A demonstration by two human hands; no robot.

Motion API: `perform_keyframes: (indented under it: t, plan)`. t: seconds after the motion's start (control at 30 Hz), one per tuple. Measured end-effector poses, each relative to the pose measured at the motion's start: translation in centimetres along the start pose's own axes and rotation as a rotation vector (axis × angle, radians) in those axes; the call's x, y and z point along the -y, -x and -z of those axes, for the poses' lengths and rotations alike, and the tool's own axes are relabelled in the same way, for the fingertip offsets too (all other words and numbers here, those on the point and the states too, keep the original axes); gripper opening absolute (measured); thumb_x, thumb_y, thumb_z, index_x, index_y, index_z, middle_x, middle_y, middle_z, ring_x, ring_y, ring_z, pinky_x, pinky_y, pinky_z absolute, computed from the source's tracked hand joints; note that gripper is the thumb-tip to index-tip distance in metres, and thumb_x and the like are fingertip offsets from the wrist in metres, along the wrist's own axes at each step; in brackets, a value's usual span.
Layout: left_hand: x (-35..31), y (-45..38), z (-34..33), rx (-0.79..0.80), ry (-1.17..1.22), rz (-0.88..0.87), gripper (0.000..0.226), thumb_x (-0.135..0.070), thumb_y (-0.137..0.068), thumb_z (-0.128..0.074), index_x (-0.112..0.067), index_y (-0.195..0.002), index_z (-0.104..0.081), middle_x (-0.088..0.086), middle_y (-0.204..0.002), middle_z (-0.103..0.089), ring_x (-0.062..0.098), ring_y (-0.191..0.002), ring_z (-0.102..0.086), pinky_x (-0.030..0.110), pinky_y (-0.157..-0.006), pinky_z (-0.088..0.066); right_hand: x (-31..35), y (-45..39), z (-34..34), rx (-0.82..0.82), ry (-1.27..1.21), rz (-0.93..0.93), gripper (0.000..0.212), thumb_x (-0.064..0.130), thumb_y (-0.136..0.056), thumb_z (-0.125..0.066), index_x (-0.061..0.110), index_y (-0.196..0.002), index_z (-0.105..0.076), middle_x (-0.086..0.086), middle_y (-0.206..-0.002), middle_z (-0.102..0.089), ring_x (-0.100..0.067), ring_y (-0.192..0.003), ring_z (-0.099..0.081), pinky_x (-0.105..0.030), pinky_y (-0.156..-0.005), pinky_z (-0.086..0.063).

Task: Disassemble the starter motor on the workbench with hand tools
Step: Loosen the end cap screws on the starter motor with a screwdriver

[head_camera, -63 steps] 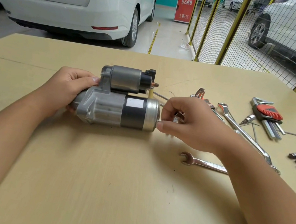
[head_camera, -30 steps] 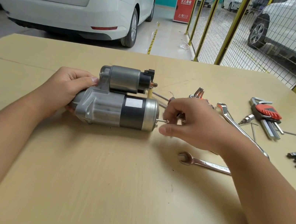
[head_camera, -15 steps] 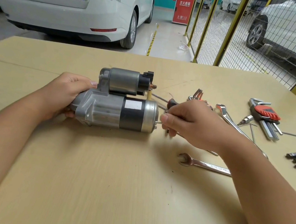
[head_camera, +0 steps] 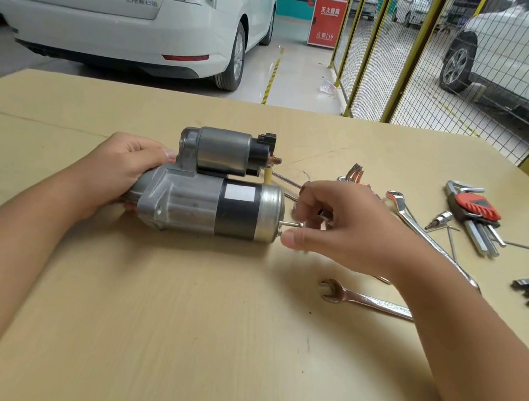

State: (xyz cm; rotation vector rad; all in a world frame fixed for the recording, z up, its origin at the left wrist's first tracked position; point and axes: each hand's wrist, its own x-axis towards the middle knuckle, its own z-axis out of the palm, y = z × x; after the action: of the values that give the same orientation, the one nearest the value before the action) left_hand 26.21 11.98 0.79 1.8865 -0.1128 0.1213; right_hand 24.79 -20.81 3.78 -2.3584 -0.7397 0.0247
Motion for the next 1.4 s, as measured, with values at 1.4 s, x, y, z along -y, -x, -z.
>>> perform_keyframes:
  t: [1.4]
  plan:
    - [-0.52, 0.87, 0.32, 0.177, -0.013, -0.155, 0.078, -0.070, -0.079, -0.071, 0.006, -0.083, -0.053, 0.010, -0.076, -0.049, 0.022, -0.070, -0.046, 0.033, -0.062, -0.036, -0.01, 0.13, 0.30, 0.013, 0.023, 0.009, 0.017, 0.041, -0.085, -0.075, 0.026, -0.084, -0.067, 0.007, -0.074, -0.068, -0.004, -0.069, -0.057, -0.020, -0.059, -0.042]
